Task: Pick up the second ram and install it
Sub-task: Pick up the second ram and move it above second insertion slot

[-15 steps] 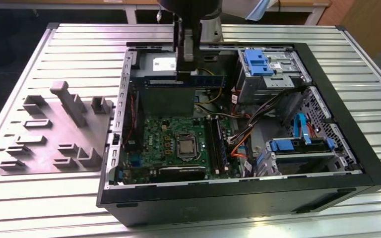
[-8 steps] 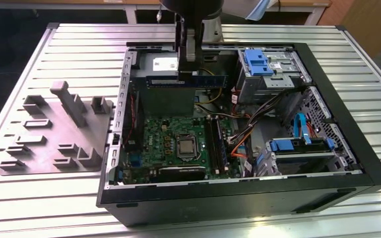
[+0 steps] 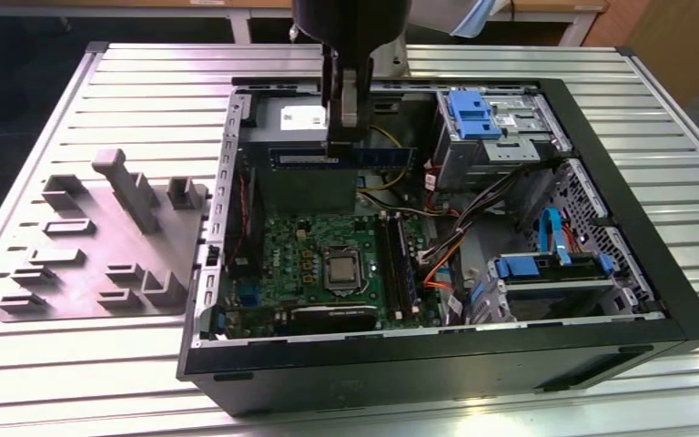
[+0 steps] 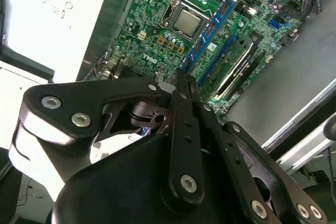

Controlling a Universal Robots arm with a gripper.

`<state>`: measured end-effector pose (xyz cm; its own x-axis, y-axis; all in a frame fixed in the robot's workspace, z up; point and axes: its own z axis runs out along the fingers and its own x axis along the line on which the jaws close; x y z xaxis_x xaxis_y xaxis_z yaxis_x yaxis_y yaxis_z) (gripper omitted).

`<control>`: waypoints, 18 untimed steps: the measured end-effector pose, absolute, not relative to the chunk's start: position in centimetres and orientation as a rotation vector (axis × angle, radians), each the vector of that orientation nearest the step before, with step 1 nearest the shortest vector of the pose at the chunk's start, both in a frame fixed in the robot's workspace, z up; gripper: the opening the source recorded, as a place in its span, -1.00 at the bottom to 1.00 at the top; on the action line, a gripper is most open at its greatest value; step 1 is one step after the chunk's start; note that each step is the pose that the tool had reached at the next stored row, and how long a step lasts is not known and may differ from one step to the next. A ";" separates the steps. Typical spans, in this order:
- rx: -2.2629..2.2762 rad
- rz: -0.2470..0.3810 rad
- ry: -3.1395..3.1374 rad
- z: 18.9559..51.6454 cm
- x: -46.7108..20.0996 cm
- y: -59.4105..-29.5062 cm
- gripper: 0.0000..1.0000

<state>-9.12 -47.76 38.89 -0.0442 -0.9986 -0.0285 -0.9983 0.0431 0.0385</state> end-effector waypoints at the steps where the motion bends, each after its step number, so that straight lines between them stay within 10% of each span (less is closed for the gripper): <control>1: 2.168 -0.075 -2.264 38.7 -9.1 -47.8 -0.77; 18: 2.166 -0.077 -2.263 36.8 -8.2 -47.7 -0.77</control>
